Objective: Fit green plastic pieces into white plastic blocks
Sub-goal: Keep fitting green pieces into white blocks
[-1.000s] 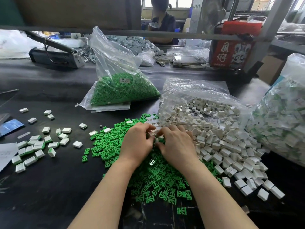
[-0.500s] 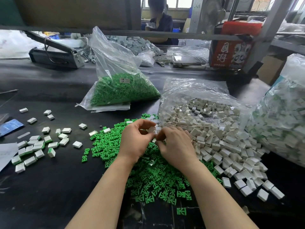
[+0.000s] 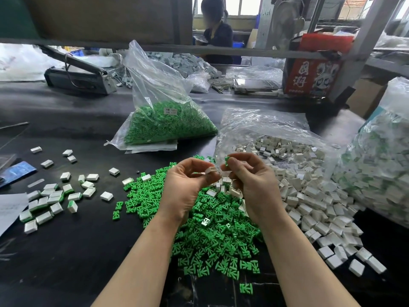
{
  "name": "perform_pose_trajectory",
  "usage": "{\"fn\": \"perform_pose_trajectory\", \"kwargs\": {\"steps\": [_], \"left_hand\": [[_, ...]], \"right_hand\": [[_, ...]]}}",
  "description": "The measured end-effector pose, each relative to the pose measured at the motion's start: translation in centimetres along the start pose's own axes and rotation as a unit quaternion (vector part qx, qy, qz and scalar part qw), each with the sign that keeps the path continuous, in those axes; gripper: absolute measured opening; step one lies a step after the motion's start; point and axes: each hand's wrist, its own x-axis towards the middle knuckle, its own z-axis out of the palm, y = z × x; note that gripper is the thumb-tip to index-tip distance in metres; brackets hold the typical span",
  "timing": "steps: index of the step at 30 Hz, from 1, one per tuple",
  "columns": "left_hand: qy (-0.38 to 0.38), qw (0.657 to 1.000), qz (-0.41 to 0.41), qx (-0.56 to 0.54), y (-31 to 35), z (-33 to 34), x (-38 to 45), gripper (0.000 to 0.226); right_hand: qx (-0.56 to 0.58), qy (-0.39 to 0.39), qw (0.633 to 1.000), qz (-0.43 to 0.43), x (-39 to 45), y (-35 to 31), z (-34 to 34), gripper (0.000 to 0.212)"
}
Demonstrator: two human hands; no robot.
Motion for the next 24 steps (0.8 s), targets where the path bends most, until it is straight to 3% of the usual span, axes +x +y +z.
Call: {"fn": "perform_pose_trajectory", "kwargs": {"steps": [8, 14, 24], "left_hand": [[0.006, 1.000, 0.001, 0.003, 0.17, 0.00, -0.16, 0.033], [-0.001, 1.000, 0.000, 0.009, 0.30, 0.01, -0.29, 0.026], [-0.015, 1.000, 0.017, 0.007, 0.42, -0.07, -0.26, 0.019]], "right_hand": [[-0.024, -0.013, 1.000, 0.010, -0.03, -0.32, 0.02, 0.015], [-0.016, -0.014, 1.000, 0.003, 0.04, -0.32, -0.16, 0.018], [-0.184, 0.000, 0.975, -0.128, -0.23, -0.04, 0.08, 0.011]]}}
